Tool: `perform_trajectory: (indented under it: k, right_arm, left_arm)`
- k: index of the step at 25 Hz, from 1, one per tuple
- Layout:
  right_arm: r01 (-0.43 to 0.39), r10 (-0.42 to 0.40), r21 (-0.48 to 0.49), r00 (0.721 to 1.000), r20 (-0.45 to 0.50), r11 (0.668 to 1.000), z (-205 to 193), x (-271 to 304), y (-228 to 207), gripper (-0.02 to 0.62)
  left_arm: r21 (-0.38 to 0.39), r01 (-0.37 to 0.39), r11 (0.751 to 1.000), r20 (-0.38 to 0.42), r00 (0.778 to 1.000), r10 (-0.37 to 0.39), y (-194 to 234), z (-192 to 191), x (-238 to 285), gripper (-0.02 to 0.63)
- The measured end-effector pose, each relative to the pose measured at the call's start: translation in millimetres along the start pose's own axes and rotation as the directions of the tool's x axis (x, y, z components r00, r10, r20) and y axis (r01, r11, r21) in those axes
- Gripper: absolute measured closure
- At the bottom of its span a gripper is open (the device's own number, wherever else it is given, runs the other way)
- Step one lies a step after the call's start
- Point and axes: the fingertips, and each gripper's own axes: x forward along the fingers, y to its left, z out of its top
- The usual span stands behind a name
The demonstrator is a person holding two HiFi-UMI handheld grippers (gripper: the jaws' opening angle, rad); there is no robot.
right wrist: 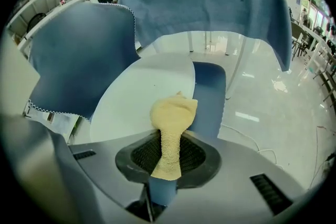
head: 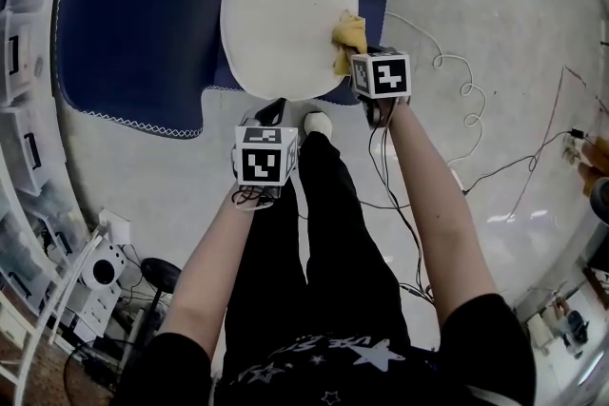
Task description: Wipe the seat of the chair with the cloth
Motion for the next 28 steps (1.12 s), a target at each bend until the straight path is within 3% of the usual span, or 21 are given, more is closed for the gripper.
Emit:
perform_trajectory:
  k: [8, 21, 28]
  right_arm:
    - [-0.006, 0.006, 0.016, 1.000, 0.028, 1.000, -2, -17, 3, 0.525]
    - [-0.229, 0.230, -0.154, 0.973, -0.014, 0.961, -5, 0, 160, 0.525]
    - [-0.287, 0.289, -0.203, 0.957, -0.022, 0.936, 1, 28, 227, 0.525]
  left_arm:
    - [-0.004, -0.018, 1.000, 0.011, 1.000, 0.018, 0, -11, -7, 0.586]
    - [-0.102, -0.069, 0.992, 0.019, 0.997, 0.071, 33, -59, -46, 0.586]
    - [-0.166, -0.088, 0.982, 0.023, 0.995, 0.093, 62, -81, -56, 0.586]
